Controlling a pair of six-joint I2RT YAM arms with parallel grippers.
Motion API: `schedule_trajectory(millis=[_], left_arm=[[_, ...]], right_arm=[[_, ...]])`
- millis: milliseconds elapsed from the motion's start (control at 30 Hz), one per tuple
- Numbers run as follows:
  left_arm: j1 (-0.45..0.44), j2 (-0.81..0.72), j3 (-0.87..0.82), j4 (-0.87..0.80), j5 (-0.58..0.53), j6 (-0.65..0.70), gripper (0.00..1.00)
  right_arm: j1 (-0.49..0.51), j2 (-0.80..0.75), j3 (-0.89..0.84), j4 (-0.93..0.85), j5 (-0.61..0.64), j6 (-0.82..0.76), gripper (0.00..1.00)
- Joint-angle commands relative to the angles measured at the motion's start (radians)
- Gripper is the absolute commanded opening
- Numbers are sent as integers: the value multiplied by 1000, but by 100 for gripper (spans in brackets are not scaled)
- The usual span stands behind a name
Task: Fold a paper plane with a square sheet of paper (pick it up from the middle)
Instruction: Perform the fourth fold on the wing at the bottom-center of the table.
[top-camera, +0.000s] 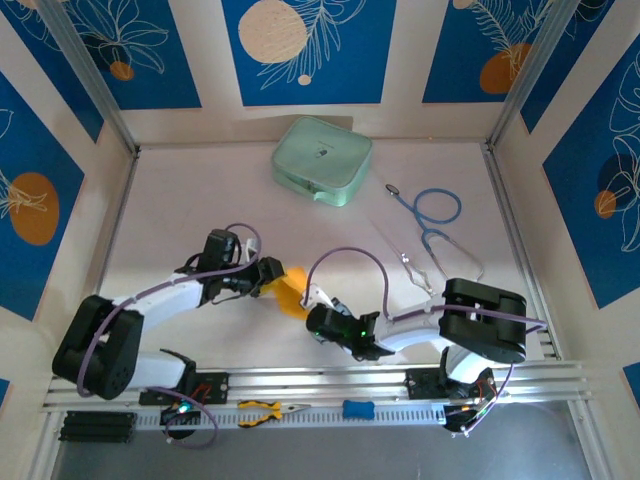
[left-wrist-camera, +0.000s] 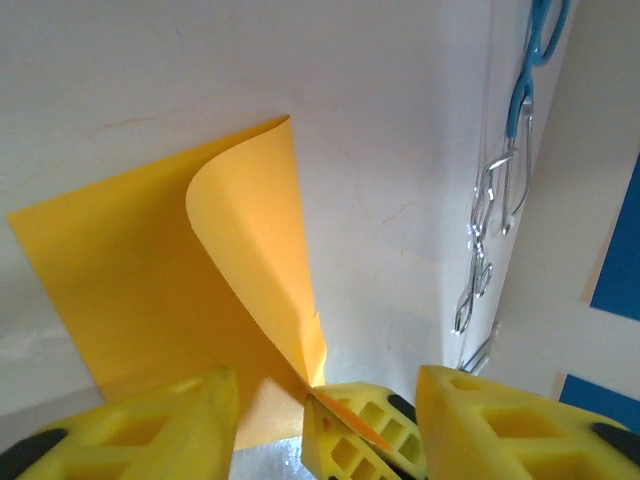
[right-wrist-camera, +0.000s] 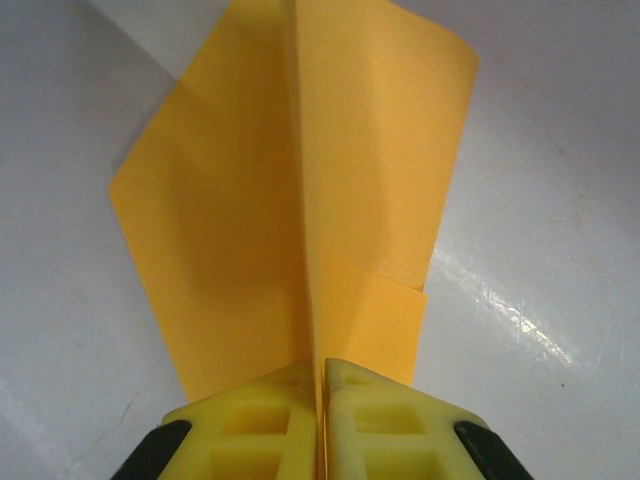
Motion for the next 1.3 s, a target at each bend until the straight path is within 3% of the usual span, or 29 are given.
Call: schedule_trajectory(millis=[0,267,933,1033,1267], left_arm=[[-4,-37,34,-87,-61,36,54],[-4,-35,35,-98,-66,35,55],[-4,-32,18,-103,-69,21,47],[-4,-33,15,-104,-71,18,42],[-4,-23,-5,-60,-58,0,18]], right_arm=[[-24,-17,-24,56,-82,60,11],[-76,-8,-19,67,-213,134,10],[-97,65,-7,121,-289,252,12],[-105,67,-4,118,-304,277,12],[-124,85,8,128,-344,358,13]])
